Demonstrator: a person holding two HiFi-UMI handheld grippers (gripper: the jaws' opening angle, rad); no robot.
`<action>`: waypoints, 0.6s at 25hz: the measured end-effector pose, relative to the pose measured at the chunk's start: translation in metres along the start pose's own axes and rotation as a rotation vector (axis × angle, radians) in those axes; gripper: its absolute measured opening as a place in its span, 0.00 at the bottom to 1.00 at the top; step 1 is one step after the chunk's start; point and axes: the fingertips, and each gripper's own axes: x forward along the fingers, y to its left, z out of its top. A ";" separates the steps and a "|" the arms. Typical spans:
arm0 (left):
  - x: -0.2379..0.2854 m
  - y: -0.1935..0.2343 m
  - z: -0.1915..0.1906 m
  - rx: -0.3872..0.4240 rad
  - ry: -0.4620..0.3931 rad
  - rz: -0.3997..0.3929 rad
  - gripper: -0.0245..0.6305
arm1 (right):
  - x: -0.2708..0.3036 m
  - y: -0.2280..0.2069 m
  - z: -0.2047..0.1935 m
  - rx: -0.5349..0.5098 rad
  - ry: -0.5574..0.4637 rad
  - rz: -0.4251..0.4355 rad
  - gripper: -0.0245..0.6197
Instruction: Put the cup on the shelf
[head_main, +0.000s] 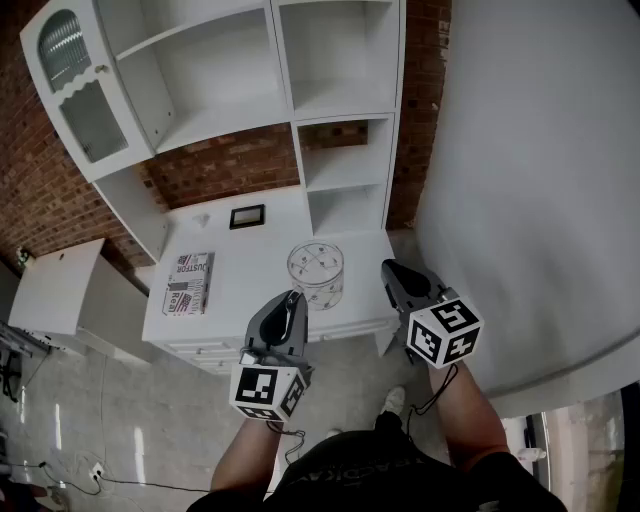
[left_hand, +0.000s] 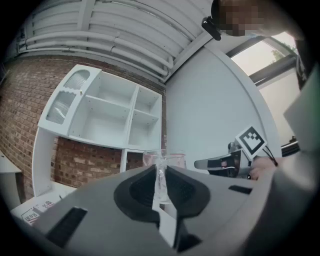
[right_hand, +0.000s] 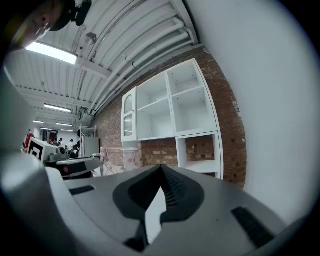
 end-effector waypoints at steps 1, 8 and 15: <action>0.000 -0.001 -0.001 -0.001 0.000 0.000 0.09 | -0.001 0.000 0.000 -0.001 0.000 0.000 0.04; -0.002 -0.007 0.000 -0.005 -0.002 -0.001 0.09 | -0.006 0.000 0.002 0.001 -0.012 0.006 0.04; -0.005 -0.005 0.004 -0.009 -0.014 -0.002 0.09 | -0.008 0.003 0.006 -0.006 -0.010 -0.001 0.04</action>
